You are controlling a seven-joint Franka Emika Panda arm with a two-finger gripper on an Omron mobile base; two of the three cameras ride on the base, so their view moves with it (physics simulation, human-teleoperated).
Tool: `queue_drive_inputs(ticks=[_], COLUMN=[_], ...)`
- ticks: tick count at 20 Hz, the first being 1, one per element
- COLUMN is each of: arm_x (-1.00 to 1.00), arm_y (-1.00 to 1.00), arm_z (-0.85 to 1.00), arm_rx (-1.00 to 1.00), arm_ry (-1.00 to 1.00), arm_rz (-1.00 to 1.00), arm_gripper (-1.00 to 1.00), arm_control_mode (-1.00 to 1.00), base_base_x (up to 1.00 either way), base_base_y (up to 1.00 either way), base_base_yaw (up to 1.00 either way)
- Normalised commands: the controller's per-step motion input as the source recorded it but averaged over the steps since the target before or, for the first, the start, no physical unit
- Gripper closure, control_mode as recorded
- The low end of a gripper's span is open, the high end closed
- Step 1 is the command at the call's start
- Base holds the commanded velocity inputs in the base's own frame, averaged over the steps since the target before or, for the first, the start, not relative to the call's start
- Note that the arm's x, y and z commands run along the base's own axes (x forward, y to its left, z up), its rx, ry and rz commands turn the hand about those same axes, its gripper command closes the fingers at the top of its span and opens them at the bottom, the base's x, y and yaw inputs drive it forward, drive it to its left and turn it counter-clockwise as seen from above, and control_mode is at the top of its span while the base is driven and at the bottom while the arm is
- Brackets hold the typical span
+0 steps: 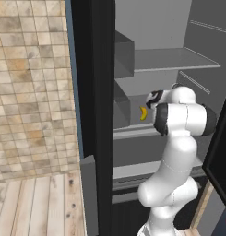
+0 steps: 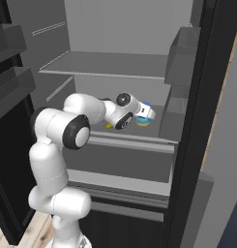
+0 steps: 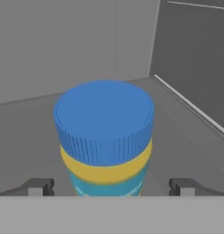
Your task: Move the banana and mayonnaise from the second highest shelf to the top shelf to make space. Then, place the pitcher from the counter on the cleared second highest shelf.
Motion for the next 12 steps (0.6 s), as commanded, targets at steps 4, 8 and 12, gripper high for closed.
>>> queue_drive_inputs(ticks=[4, 8, 12], arm_x=[0.22, 0.21, 0.21], arm_y=[-0.09, -0.11, -0.09], arm_z=[-0.13, -0.12, -0.1], arm_rx=[0.0, 0.0, 0.0], arm_ry=[0.0, 0.0, 0.0], arm_rz=[0.0, 0.0, 0.0], arm_gripper=[-1.0, -1.0, -1.0], arm_control_mode=[-1.0, -1.0, -1.0], base_base_x=[0.0, 0.0, 0.0], base_base_y=[0.0, 0.0, 0.0], base_base_yaw=[0.0, 0.0, 0.0])
